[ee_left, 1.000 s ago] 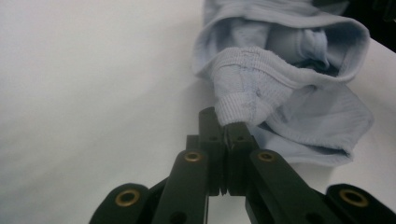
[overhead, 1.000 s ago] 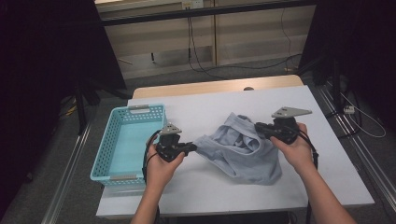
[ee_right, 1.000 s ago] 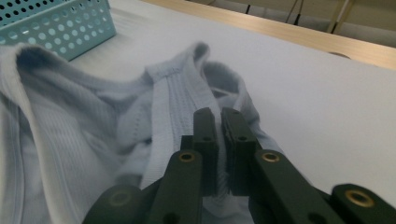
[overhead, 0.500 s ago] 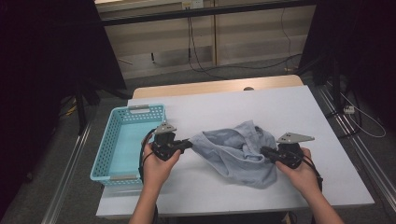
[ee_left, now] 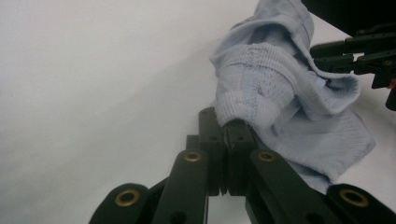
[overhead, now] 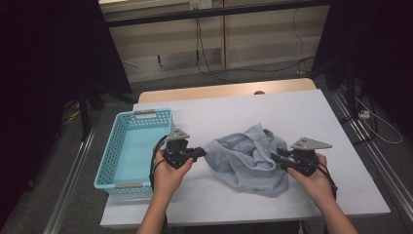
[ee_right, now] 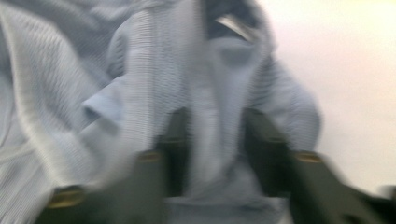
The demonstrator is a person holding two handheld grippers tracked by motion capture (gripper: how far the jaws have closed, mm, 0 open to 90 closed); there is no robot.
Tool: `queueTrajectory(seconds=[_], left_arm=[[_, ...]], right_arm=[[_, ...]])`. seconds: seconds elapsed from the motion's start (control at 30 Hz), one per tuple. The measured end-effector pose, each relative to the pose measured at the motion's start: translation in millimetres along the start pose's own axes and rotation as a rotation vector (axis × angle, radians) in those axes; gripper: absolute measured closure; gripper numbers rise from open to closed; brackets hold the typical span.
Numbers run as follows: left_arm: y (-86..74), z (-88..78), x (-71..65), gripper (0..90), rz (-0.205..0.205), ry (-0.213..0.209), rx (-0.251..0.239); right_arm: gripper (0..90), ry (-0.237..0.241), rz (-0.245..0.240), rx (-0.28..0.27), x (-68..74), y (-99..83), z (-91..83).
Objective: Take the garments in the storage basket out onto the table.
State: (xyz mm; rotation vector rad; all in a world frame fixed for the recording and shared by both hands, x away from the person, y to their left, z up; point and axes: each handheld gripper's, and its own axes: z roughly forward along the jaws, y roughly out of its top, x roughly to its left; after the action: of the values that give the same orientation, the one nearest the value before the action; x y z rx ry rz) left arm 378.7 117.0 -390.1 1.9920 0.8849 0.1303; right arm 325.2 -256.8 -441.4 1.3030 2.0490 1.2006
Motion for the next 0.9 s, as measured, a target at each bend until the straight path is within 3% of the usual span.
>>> queueTrajectory(seconds=[0.13,0.4,0.9], left_arm=[[3.1,-0.9,-1.1,88.6,0.003,-0.008,-0.005],[8.6,-2.8,-4.3,88.6,0.009,-0.014,-0.016],[12.3,0.5,-6.6,88.6,0.021,-0.025,-0.008]], right_arm=[[49.5,-0.013,0.008,-0.030,-0.5,6.5,-4.0],[39.2,-0.025,-0.022,-0.038,5.8,14.9,-4.3],[34.0,-0.014,-0.018,-0.054,11.2,31.8,-2.6]])
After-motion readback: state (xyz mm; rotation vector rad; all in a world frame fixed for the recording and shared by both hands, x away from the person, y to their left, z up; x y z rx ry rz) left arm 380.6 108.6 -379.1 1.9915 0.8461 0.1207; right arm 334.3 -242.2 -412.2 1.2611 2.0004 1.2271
